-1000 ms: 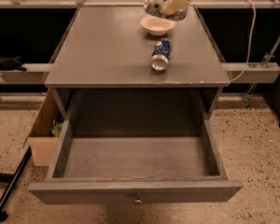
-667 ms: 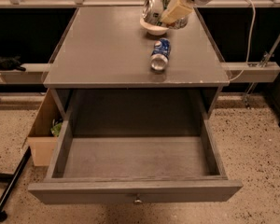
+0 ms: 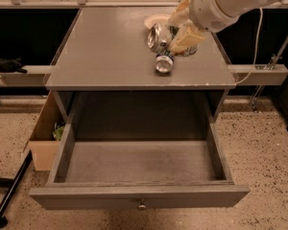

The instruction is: Place 7up can into top drawer

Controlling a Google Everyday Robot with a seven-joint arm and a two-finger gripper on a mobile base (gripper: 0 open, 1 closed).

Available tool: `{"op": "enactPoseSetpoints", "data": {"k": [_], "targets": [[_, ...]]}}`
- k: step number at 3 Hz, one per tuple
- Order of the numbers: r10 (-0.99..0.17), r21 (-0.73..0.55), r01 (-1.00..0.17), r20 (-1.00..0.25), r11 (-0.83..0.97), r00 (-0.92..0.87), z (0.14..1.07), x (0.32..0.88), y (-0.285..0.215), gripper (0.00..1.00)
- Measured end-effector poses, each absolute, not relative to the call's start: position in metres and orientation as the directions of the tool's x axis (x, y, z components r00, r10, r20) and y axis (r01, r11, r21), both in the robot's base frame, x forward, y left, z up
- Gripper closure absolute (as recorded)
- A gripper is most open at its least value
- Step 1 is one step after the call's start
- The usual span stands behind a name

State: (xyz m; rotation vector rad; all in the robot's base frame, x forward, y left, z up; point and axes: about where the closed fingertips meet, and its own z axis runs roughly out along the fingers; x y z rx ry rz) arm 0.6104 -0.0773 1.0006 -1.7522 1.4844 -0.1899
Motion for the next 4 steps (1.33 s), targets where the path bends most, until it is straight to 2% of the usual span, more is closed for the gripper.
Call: {"op": "enactPoseSetpoints", "data": {"k": [1,3,4], "targets": [[-0.869,-0.611,-0.792,-0.380,-0.021,0.316,0.971,0.558,-0.078,1.00],[-0.862,-0.604,-0.796,-0.380,-0.044,0.336,0.960,0.549,-0.068,1.00],[-0.849,-0.605,-0.793,-0.383,-0.066,0.363,0.947,0.524,-0.060,1.00]]}}
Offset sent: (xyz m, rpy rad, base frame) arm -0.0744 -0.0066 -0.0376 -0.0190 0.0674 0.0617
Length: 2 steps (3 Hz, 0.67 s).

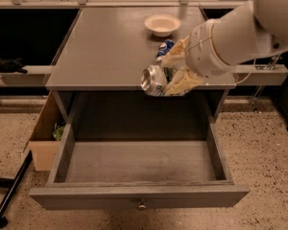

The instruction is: Place 7up can into top drawer

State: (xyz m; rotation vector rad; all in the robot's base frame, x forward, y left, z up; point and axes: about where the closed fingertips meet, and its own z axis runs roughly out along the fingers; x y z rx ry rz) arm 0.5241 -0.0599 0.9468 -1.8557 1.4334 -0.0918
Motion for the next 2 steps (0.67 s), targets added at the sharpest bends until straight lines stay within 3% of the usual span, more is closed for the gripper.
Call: {"op": "enactPoseSetpoints", "data": {"k": [1,2], "targets": [[-0.828,-0.595,-0.801,-0.414,-0.070,0.380,0.9080,0.4558,-0.0591,1.00],[-0.828,-0.595,-0.801,-0.414,-0.069,0.379,0.9080,0.4556,-0.0594,1.00]]}}
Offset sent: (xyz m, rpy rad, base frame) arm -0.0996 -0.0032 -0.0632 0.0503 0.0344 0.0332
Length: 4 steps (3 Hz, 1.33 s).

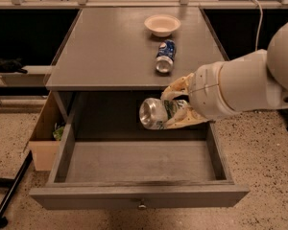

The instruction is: Place 7up can into top drawer

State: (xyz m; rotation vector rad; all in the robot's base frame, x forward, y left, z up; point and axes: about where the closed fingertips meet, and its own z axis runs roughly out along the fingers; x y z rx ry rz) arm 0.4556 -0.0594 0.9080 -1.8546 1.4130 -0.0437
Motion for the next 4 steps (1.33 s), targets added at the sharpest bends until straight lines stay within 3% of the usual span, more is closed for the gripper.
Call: {"op": "enactPoseSetpoints", "data": {"k": [2,4], "targets": [[-0.808,-0.471,-0.877,-0.478,-0.095,0.345,0.856,0.518,-0.017,1.00],[-0.815,-0.447,-0.891,-0.486,-0.080,0.317,0.841,0.511,-0.030,1.00]]}}
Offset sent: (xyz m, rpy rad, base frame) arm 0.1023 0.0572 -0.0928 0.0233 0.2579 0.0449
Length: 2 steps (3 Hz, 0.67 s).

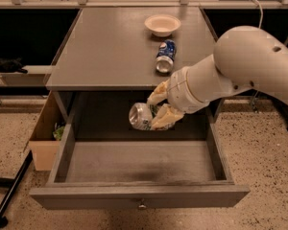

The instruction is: Place 7up can into top drawer

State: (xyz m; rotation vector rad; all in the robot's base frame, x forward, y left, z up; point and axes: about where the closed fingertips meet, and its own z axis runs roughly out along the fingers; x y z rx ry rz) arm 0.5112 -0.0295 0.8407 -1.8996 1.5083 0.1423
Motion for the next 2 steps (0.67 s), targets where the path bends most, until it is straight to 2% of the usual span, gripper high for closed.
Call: {"op": "enactPoseSetpoints", "data": {"k": [1,2], "targets": [[-0.841,-0.439,-0.898,-0.475,-0.030,0.260,0.829,0.488,-0.048,1.00],[-0.893,-0.471,-0.882,-0.387,-0.023,0.230,0.815,0.428,-0.059,1.00]]}}
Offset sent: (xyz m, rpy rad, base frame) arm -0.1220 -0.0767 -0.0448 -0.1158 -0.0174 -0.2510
